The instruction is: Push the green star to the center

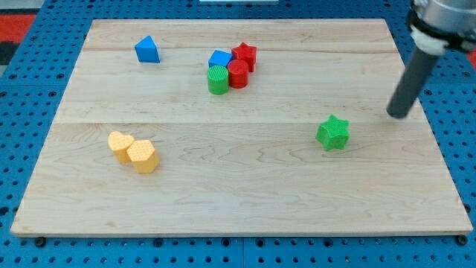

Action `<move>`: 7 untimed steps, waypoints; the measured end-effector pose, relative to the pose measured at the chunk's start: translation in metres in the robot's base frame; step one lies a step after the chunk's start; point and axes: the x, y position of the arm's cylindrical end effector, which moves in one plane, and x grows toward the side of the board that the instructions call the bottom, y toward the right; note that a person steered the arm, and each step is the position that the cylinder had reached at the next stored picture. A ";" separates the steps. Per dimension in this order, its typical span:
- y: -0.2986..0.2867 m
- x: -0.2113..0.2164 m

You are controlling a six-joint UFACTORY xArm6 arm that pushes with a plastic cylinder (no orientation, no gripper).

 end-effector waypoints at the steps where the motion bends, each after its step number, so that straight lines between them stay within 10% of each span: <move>1: -0.032 0.030; 4: -0.142 -0.006; 7: -0.114 -0.017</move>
